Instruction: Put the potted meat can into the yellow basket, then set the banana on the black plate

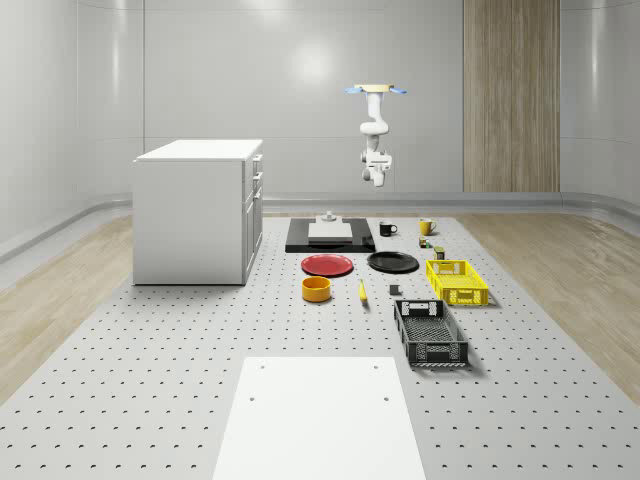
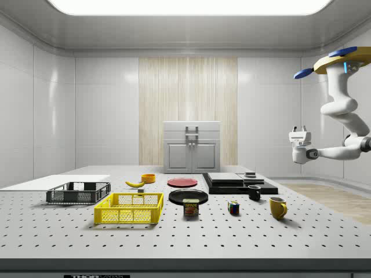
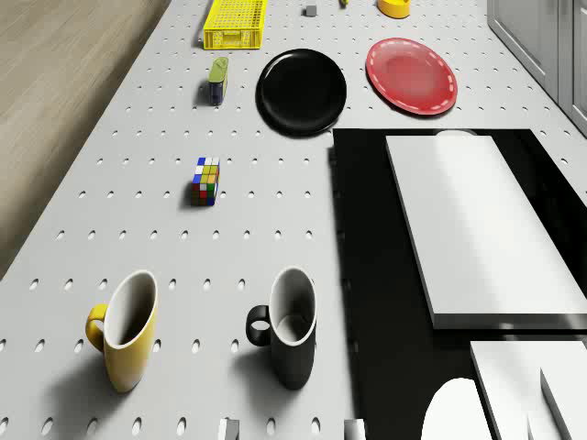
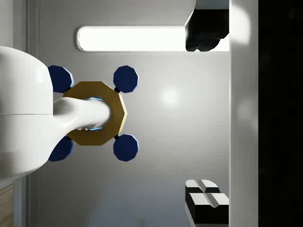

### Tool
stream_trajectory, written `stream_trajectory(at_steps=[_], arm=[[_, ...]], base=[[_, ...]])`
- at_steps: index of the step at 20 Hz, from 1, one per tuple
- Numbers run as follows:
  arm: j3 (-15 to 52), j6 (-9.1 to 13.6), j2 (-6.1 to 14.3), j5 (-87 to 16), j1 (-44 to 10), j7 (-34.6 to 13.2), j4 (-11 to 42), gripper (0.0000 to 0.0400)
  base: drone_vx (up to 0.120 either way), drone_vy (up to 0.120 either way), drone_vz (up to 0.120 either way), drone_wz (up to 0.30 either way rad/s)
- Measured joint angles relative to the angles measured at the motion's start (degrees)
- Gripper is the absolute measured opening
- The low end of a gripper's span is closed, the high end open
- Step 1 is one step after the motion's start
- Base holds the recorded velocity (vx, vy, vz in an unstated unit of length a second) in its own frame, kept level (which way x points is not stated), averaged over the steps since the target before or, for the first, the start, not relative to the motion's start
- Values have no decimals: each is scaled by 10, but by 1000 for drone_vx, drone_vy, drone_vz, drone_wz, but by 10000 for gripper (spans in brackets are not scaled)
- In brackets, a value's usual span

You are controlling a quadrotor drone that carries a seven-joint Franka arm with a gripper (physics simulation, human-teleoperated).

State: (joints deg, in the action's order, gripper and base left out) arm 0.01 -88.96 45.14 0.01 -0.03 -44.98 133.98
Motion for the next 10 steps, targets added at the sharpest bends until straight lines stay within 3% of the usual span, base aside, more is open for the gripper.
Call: stream_trajectory(at_steps=[10], arm=[[1, 83, -31, 1, -2, 1, -118, 400]], base=[[0, 0, 0, 0]])
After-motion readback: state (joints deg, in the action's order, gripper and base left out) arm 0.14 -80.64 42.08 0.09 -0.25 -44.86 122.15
